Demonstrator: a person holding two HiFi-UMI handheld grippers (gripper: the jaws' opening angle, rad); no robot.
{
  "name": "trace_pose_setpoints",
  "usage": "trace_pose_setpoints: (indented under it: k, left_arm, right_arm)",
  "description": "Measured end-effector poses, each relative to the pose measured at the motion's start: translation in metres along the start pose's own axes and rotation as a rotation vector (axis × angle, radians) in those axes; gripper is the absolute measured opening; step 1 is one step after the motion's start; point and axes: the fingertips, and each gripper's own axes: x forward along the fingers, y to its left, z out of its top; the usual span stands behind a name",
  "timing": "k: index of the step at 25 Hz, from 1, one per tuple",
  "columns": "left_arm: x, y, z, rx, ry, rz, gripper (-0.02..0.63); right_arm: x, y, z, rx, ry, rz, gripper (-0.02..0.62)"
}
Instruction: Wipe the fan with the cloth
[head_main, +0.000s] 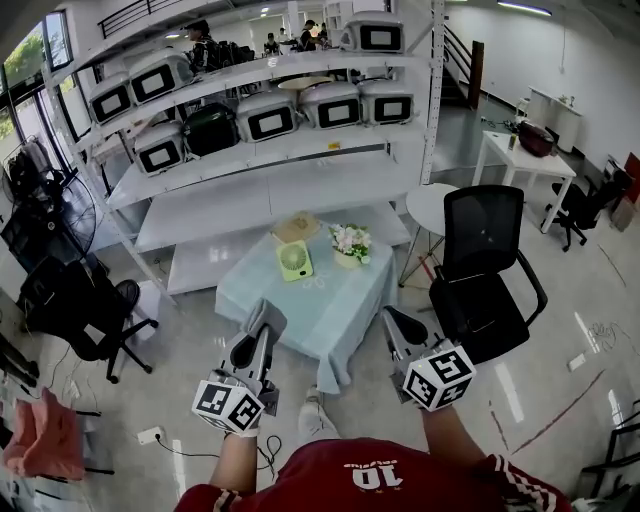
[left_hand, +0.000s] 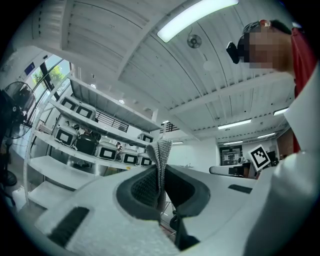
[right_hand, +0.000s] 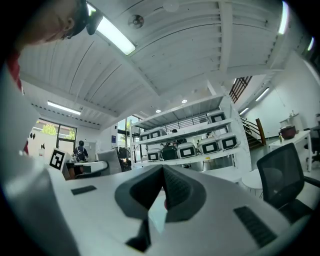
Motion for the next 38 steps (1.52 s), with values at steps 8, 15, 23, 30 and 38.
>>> trace_pose_setpoints:
  k: [8, 15, 23, 30, 38]
  left_arm:
    - [0.01, 0.026, -0.01, -0.056, 0.007, 0.026, 0.023]
    - [0.032, 0.061, -0.005, -0.057, 0.014, 0.031, 0.023]
    - [0.085, 0.112, -0.015, -0.061, 0.038, -0.003, 0.023]
    - [0.139, 0.174, -0.034, -0.129, 0.096, -0.029, 0.025]
    - [0.204, 0.252, -0.055, -0.175, 0.161, -0.102, 0.025]
  right_arm:
    - [0.025, -0.005, -0.004, 0.039, -0.005, 0.034, 0.003]
    - [0.069, -0.014, 0.011, 0.007, -0.049, 0.05, 0.003]
    - [0.139, -0.042, 0.007, 0.012, -0.017, 0.033, 0.003]
    - [0.223, -0.055, 0.001, -0.005, 0.034, 0.069, 0.003]
    - [0.315, -0.066, -0.018, -0.01, 0.09, 0.048, 0.003]
